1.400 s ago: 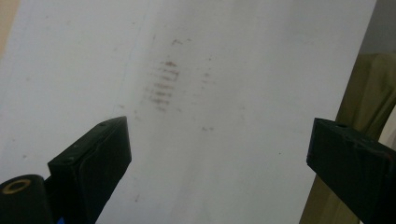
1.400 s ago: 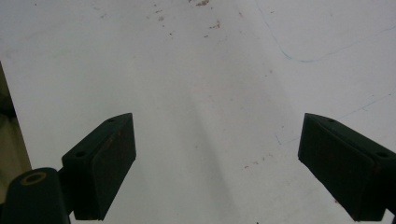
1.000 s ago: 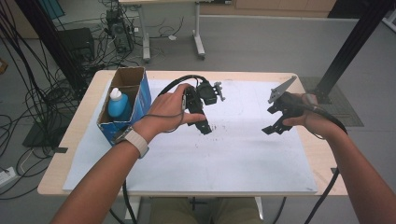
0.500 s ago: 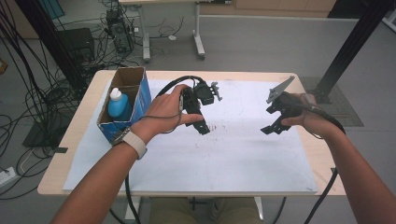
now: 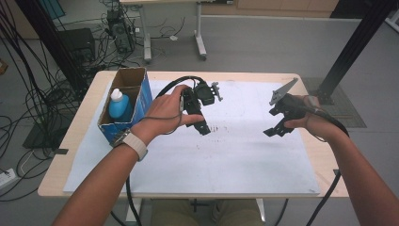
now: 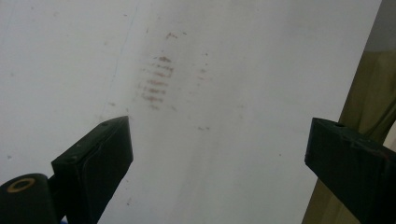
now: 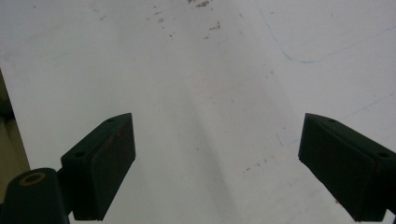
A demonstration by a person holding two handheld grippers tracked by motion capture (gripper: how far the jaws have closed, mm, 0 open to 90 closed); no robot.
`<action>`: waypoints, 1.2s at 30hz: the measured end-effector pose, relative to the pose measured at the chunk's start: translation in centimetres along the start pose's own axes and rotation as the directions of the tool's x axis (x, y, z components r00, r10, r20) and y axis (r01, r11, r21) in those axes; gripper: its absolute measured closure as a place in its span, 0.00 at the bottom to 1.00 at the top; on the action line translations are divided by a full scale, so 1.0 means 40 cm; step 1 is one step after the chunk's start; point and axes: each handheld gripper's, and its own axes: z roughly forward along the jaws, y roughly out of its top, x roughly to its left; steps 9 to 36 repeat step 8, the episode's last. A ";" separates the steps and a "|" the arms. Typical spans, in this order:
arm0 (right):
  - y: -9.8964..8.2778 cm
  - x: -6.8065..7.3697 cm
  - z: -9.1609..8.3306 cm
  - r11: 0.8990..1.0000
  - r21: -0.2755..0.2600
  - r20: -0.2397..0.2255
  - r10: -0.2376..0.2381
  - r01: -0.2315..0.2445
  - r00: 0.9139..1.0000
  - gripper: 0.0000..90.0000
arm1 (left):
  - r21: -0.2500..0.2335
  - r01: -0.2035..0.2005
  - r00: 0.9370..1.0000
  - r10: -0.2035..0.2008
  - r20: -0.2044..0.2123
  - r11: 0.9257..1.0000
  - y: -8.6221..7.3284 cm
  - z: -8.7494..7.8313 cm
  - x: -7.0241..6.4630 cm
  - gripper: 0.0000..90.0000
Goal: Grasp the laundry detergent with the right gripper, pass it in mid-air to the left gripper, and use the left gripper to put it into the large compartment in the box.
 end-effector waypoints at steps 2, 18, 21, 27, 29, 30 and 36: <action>-0.002 0.001 -0.001 1.000 0.001 0.001 0.003 -0.003 1.000 0.12 | 0.000 0.000 1.000 0.000 0.000 1.000 0.001 0.001 -0.001 0.09; -0.006 -0.001 -0.004 1.000 -0.003 0.005 0.004 -0.004 1.000 0.12 | 0.001 0.004 1.000 -0.004 -0.001 1.000 -0.001 -0.002 0.003 0.09; -0.006 -0.001 -0.004 1.000 -0.003 0.005 0.004 -0.004 1.000 0.12 | 0.001 0.004 1.000 -0.004 -0.001 1.000 -0.001 -0.002 0.003 0.09; -0.006 -0.001 -0.004 1.000 -0.003 0.005 0.004 -0.004 1.000 0.12 | 0.001 0.004 1.000 -0.004 -0.001 1.000 -0.001 -0.002 0.003 0.09; -0.006 -0.001 -0.004 1.000 -0.003 0.005 0.004 -0.004 1.000 0.12 | 0.001 0.004 1.000 -0.004 -0.001 1.000 -0.001 -0.002 0.003 0.09; -0.006 -0.001 -0.004 1.000 -0.003 0.005 0.004 -0.004 1.000 0.12 | 0.001 0.004 1.000 -0.004 -0.001 1.000 -0.001 -0.002 0.003 0.09; -0.006 -0.001 -0.004 1.000 -0.003 0.005 0.004 -0.004 1.000 0.12 | 0.001 0.004 1.000 -0.004 -0.001 1.000 -0.001 -0.002 0.003 0.09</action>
